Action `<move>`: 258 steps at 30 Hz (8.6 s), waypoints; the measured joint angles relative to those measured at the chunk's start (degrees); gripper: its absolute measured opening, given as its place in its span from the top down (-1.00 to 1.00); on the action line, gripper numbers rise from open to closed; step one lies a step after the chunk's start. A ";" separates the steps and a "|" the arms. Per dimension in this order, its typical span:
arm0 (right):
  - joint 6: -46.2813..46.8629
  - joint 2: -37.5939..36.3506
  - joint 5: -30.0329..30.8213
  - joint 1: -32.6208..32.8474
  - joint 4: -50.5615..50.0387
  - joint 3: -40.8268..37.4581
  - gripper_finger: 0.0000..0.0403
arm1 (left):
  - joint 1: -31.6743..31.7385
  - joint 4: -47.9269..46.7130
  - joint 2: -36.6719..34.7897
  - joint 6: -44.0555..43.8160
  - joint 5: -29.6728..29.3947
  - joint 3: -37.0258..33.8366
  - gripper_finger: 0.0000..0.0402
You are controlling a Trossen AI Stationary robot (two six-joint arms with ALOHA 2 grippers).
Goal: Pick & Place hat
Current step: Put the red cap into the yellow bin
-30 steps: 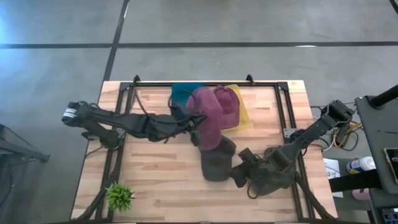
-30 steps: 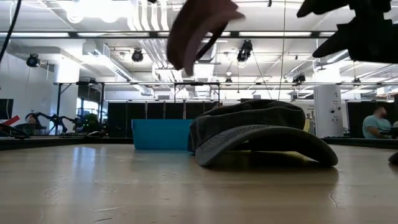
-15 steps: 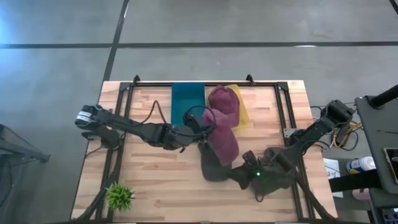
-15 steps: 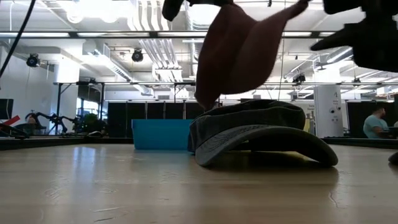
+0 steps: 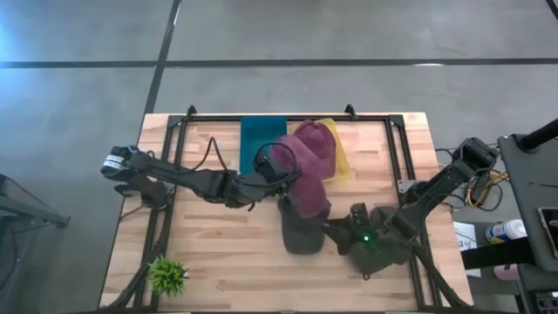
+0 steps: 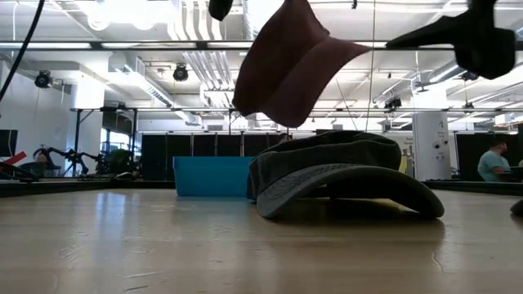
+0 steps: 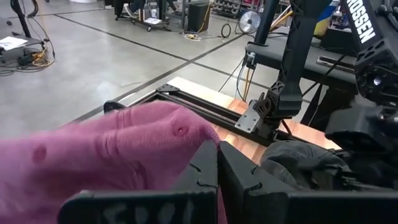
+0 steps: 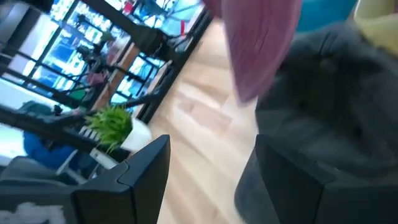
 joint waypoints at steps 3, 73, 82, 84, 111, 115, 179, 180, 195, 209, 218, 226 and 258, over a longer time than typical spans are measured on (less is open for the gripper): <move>-2.07 0.00 0.21 -0.94 -0.10 0.00 -0.15 | 0.00 -0.15 0.00 0.05 0.03 0.87 1.00; -83.74 14.75 -0.58 -3.15 -72.38 39.46 0.93 | -5.57 -43.89 -11.72 -17.53 8.60 2.84 0.90; -79.39 19.71 -0.10 -0.46 -82.63 43.92 0.93 | -4.80 -56.23 -11.36 -22.81 15.69 2.41 0.90; -79.55 20.10 -0.39 -0.24 -83.01 43.71 0.93 | -5.10 -50.60 -11.34 -22.13 15.82 2.40 0.90; -95.02 20.20 10.79 -1.63 -71.22 47.52 0.94 | -4.31 -37.14 6.85 -13.72 14.18 0.96 0.90; -93.53 20.13 10.40 -1.77 -71.77 46.56 0.94 | -5.17 -39.09 4.93 -15.87 15.47 1.45 0.90; -93.62 19.73 -5.43 -6.56 -51.11 44.68 0.94 | -9.03 -5.35 0.06 1.84 6.07 -10.91 0.90; -93.43 19.73 -6.38 -6.60 -50.95 44.68 0.94 | -8.91 -5.34 0.39 2.14 5.52 -11.08 0.90; -92.57 19.78 -9.36 -6.03 -54.18 46.40 0.94 | -8.46 -12.92 -3.02 3.90 5.54 -11.01 0.90; -94.60 20.10 -9.98 -6.09 -53.96 45.82 0.94 | -9.44 -20.36 -9.06 -6.09 12.68 -10.17 0.90; -91.80 20.10 -9.79 -7.47 -53.38 45.30 0.94 | -10.00 -16.08 -6.35 -11.52 16.76 -10.22 0.90; -92.50 20.13 -10.00 -8.13 -50.15 45.20 0.94 | -9.74 -9.16 -2.88 -7.37 16.26 -10.23 0.90; -90.28 20.30 -11.10 -8.23 -51.41 41.07 0.94 | -11.56 -24.92 -8.33 -11.46 13.07 -9.49 0.90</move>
